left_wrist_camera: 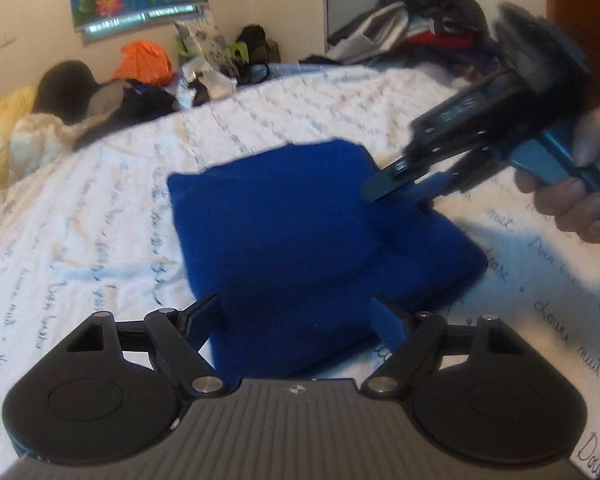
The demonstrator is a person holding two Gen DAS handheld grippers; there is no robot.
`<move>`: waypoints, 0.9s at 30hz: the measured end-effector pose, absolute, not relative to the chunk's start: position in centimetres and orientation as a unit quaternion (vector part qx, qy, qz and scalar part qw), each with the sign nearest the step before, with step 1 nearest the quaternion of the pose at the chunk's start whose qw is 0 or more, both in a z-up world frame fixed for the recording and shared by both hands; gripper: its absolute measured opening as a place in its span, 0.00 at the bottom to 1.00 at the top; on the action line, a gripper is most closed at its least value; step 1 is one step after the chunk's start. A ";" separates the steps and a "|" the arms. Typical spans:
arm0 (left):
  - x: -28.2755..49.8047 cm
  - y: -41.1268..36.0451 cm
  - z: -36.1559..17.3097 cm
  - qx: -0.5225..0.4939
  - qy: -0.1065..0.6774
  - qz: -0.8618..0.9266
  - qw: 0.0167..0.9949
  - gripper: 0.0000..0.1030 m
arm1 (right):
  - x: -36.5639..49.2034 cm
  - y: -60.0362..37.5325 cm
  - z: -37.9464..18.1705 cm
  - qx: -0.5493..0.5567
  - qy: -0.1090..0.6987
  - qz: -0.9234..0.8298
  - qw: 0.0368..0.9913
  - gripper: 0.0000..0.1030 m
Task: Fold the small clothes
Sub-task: 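Open the left gripper while the right gripper presses the folded sweater flat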
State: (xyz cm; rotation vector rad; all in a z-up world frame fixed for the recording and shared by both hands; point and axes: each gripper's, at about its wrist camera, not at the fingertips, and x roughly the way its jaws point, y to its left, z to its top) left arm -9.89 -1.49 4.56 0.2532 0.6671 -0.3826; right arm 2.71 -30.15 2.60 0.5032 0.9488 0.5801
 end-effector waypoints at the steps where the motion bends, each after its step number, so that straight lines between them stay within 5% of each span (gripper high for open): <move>1: -9.6 -1.8 4.0 0.129 0.332 -0.184 0.916 0.79 | 3.3 -29.3 1.9 0.221 0.458 0.269 0.818 0.28; 2: -9.5 -1.8 3.5 0.134 0.335 -0.188 0.913 0.79 | 3.6 -28.4 1.6 0.201 0.461 0.267 0.822 0.12; 8: -8.5 0.2 2.2 0.054 0.363 -0.203 0.908 0.82 | 2.7 -30.6 0.8 0.189 0.429 0.262 0.843 0.10; 14: -9.5 5.3 3.4 -0.048 0.369 -0.167 0.913 0.90 | -1.3 -33.7 2.3 0.286 0.414 0.283 0.816 0.33; 21: -9.1 4.8 2.8 -0.023 0.386 -0.156 0.909 0.88 | -1.9 -32.7 1.9 0.257 0.461 0.289 0.799 0.35; 23: -9.0 4.5 2.5 -0.018 0.391 -0.153 0.907 0.87 | -1.4 -31.5 0.9 0.222 0.485 0.277 0.799 0.31; 25: -9.4 4.5 2.6 -0.010 0.393 -0.148 0.907 0.88 | -1.5 -31.1 1.5 0.190 0.487 0.267 0.810 0.04; 27: -9.9 5.1 2.8 -0.013 0.387 -0.153 0.909 0.91 | -2.3 -31.8 3.0 0.171 0.464 0.272 0.826 0.03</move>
